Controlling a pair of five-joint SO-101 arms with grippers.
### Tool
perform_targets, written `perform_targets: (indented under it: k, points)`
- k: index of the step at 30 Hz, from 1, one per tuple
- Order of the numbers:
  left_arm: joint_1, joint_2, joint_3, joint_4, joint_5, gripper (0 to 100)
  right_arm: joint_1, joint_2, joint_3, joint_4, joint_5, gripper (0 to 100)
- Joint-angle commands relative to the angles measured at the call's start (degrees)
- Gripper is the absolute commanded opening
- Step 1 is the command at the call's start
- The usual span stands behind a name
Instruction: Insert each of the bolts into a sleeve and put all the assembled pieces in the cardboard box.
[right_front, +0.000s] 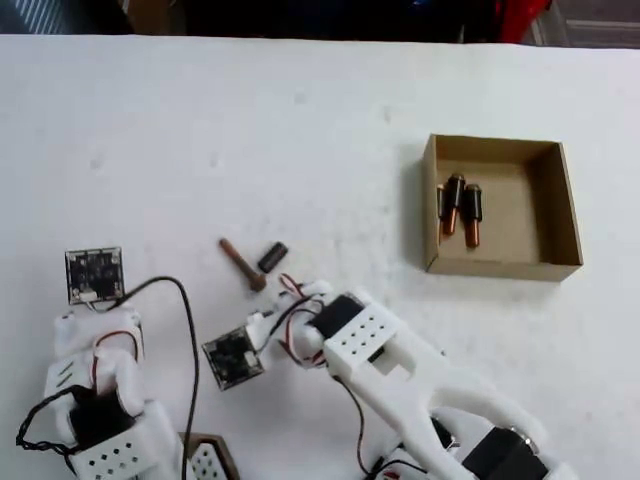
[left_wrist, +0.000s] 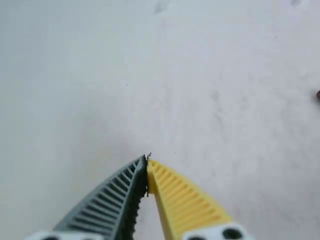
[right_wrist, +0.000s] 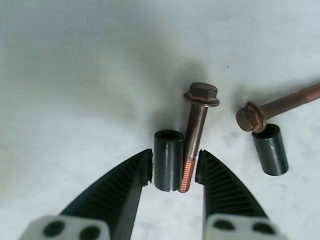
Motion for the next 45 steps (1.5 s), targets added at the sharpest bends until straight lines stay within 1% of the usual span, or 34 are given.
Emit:
perform_targets:
  k: [1,11,14,17,25,32,37,42,45]
  points:
    - [-0.48,-0.57,-0.44,-0.09,-0.44,2,0.84,-1.10,0.09,-0.75,0.79,13.1]
    - [-0.48,-0.57,-0.44,0.00,-0.53,2,0.75,0.22,2.64,-1.27,0.44,12.7]
    - [-0.48,-0.57,-0.44,0.00,-0.53,2,0.92,3.82,2.64,-5.58,0.44,12.7]
    - [-0.48,-0.57,-0.44,0.00,-0.53,2,0.75,7.52,2.46,-7.43,0.44,12.7]
    - [-0.48,-0.57,-0.44,0.00,-0.53,2,0.84,11.91,0.35,-7.34,0.70,12.7]
    - [-0.48,-0.57,-0.26,0.00,-0.53,2,2.33,11.91,-0.18,-7.34,0.88,12.8]
    - [-0.48,-0.57,0.97,-1.58,-0.62,2,2.42,12.35,-1.05,-7.34,0.88,12.7]
    - [-0.48,-0.57,0.97,-1.58,-0.62,2,3.47,12.18,-0.97,-7.08,3.16,12.6]
    - [-0.48,-0.57,0.97,-1.58,-0.62,2,4.53,11.91,-1.14,-7.08,3.16,9.1]
